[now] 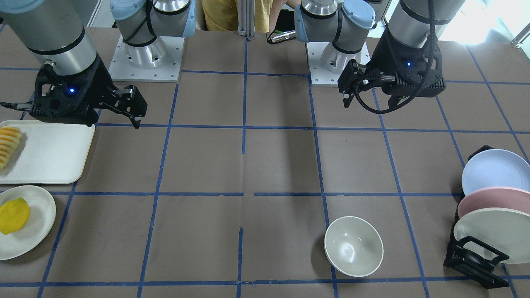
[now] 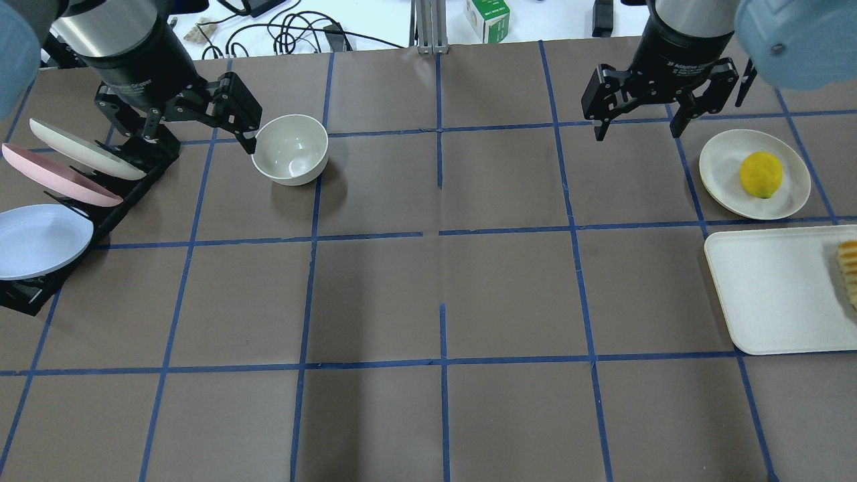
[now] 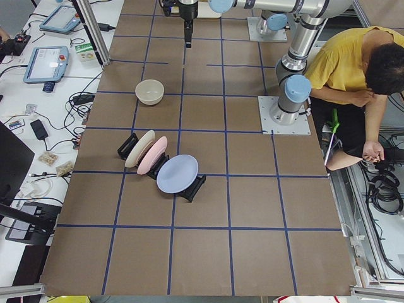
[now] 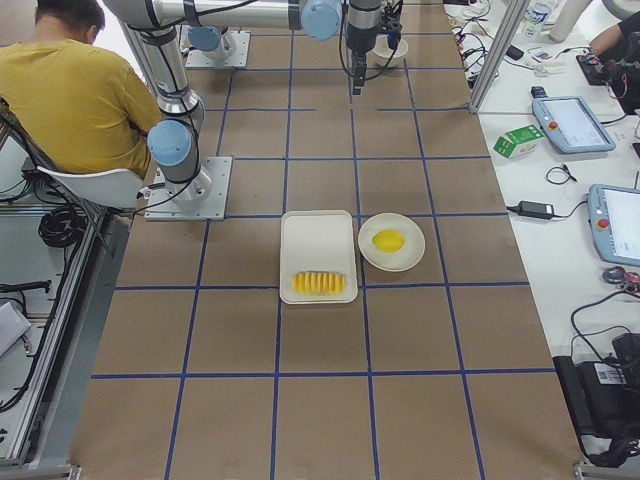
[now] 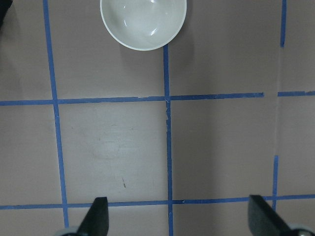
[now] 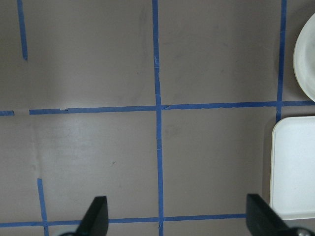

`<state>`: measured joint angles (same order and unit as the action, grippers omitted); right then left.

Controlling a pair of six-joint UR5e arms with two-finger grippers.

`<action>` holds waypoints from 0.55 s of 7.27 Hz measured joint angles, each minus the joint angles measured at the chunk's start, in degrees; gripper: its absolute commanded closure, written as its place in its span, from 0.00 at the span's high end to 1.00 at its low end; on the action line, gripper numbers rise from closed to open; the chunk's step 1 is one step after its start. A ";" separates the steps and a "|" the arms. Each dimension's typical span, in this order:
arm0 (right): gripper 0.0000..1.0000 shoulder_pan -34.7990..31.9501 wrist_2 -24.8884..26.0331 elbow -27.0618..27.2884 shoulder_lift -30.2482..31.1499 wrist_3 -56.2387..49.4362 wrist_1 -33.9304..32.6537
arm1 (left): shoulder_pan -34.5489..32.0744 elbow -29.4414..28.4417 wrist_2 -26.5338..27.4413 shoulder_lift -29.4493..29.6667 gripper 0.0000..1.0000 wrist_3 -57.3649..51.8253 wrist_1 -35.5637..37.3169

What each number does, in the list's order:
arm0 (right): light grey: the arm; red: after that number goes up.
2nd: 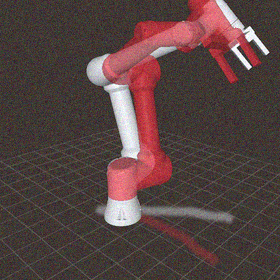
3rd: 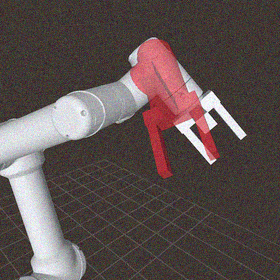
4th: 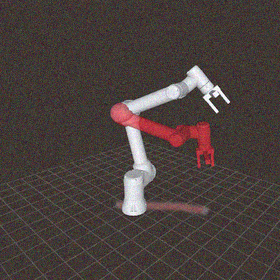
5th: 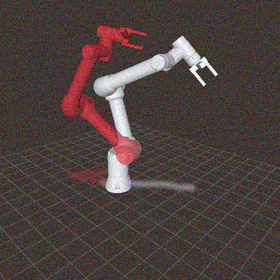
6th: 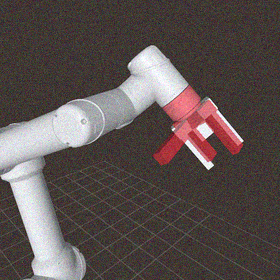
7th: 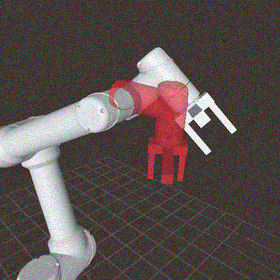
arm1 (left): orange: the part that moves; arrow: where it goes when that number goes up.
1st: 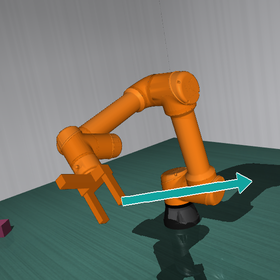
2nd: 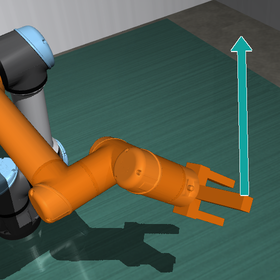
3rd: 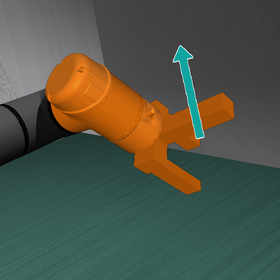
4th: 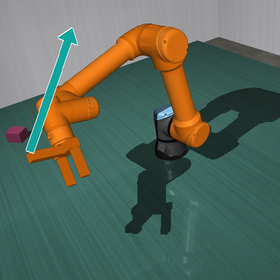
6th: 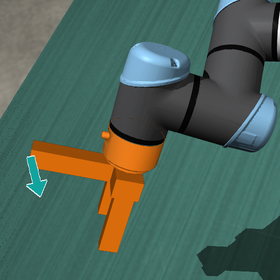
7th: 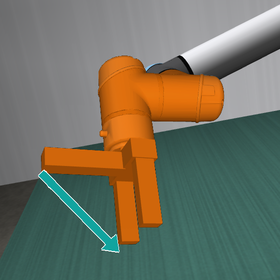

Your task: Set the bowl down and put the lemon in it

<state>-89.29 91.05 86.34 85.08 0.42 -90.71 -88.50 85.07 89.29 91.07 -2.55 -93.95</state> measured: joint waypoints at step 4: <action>1.00 -0.03 0.63 0.05 -0.01 0.27 0.10 | 0.09 0.43 0.16 0.29 1.00 -0.29 -0.38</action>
<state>-89.32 91.69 86.39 85.07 0.69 -90.60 -88.41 85.50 89.45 91.37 -2.84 -94.33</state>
